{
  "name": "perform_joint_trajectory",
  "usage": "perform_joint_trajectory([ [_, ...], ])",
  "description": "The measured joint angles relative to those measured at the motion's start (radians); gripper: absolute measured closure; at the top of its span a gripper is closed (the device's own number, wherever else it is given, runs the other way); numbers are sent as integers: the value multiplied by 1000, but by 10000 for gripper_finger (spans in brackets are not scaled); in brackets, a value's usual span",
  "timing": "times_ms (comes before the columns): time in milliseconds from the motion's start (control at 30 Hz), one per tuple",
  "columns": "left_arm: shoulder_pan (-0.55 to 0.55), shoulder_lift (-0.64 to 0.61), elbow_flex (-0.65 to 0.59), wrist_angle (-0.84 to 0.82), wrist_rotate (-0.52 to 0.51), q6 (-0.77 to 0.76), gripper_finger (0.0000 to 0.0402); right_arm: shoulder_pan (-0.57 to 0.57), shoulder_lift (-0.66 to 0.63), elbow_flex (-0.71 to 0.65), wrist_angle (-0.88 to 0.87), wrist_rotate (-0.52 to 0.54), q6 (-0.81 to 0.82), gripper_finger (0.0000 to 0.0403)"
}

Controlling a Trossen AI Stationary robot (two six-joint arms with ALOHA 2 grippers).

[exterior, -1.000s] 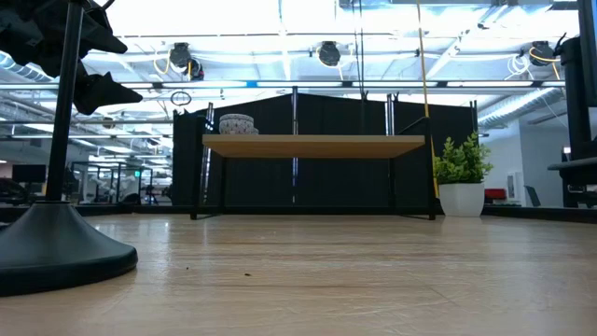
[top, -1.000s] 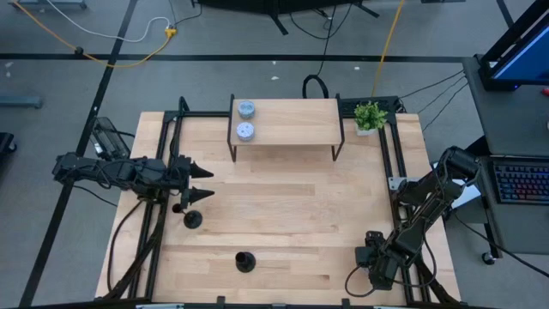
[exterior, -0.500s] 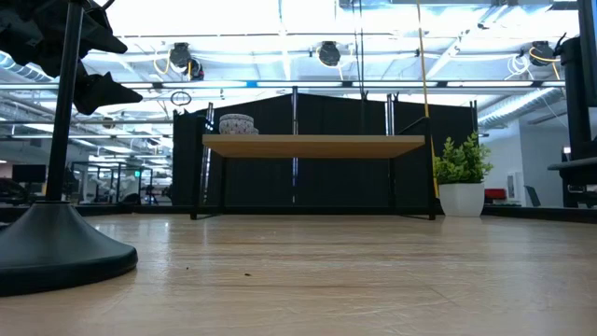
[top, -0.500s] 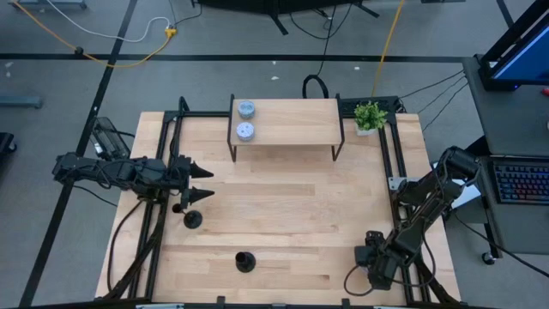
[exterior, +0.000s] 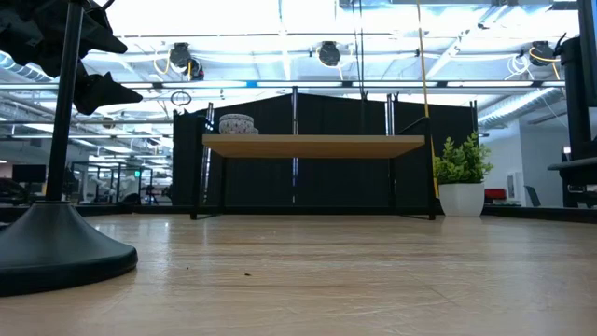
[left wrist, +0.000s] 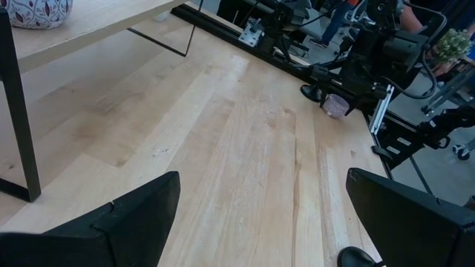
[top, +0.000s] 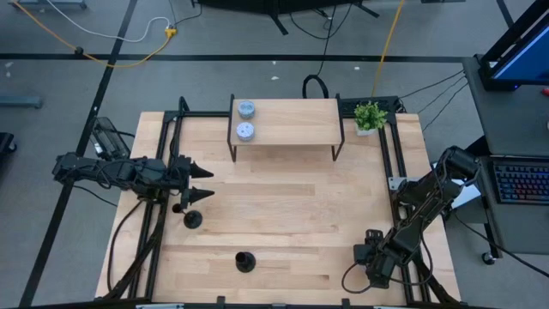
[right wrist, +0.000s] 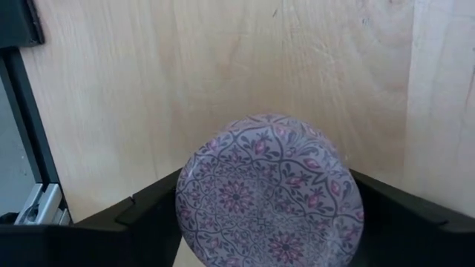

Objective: Pick & Place candle stick holders
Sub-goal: Put the pink scented candle on the shelf

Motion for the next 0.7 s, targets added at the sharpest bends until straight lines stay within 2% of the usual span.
perform_joint_trajectory([
  [400, 0, 0, 0, 0, 0, 3, 9, -7, 0, 0, -2, -2, 14, 105],
  [700, 0, 0, 0, 0, 0, 1, 9, -77, 0, 0, -6, -46, -64, 107],
])
